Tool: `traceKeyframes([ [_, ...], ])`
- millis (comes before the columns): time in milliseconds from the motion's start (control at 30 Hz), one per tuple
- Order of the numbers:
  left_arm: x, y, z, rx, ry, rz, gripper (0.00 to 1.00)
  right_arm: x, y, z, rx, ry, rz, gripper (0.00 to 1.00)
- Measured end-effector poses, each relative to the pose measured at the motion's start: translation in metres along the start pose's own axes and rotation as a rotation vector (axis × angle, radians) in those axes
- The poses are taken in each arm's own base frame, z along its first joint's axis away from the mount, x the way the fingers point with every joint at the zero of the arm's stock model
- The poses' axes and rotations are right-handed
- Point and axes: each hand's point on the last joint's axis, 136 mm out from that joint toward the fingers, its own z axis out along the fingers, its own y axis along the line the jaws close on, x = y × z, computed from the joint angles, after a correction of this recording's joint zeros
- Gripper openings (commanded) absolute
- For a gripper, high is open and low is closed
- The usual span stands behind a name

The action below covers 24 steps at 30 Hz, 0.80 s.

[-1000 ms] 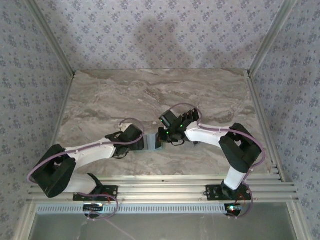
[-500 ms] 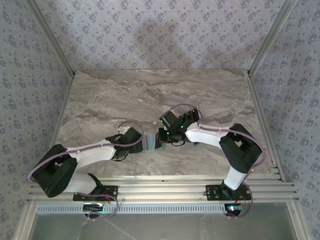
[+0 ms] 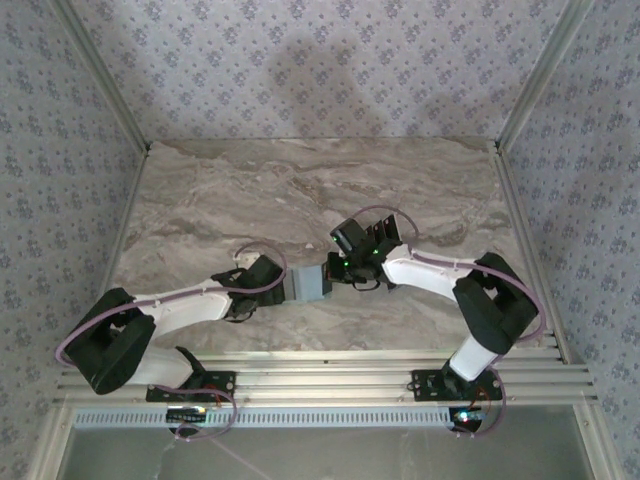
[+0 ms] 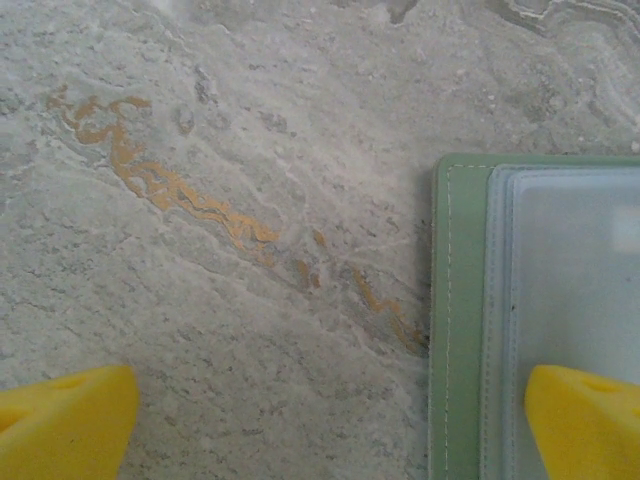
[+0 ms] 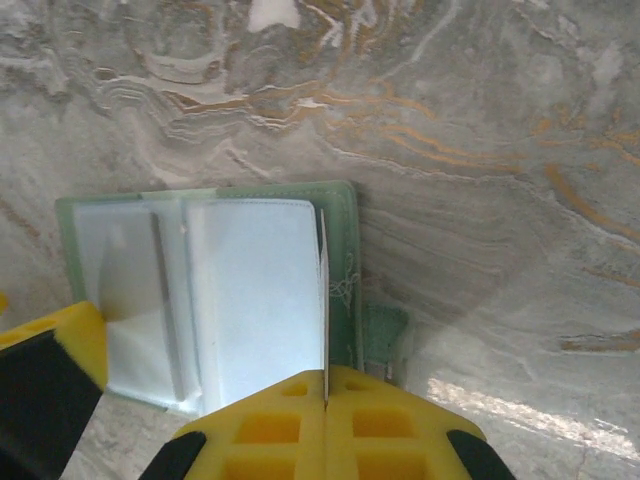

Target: Put the credit cards into the card holder

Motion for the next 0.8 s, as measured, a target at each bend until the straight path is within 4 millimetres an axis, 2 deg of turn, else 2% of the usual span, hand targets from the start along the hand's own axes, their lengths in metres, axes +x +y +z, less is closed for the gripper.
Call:
traceKeyframes([
  [233,0.000,0.001,0.000,-0.003,-0.002,-0.007,0.98,-0.010,0.030,-0.005,-0.146,-0.033,-0.053,0.00],
  [533,0.000,0.001,0.000,-0.004,-0.002,-0.007,0.97,-0.010,0.061,-0.003,-0.305,-0.072,-0.116,0.00],
  [800,0.000,0.002,0.000,-0.005,-0.005,-0.007,0.97,-0.007,0.063,0.010,-0.340,-0.073,-0.126,0.00],
])
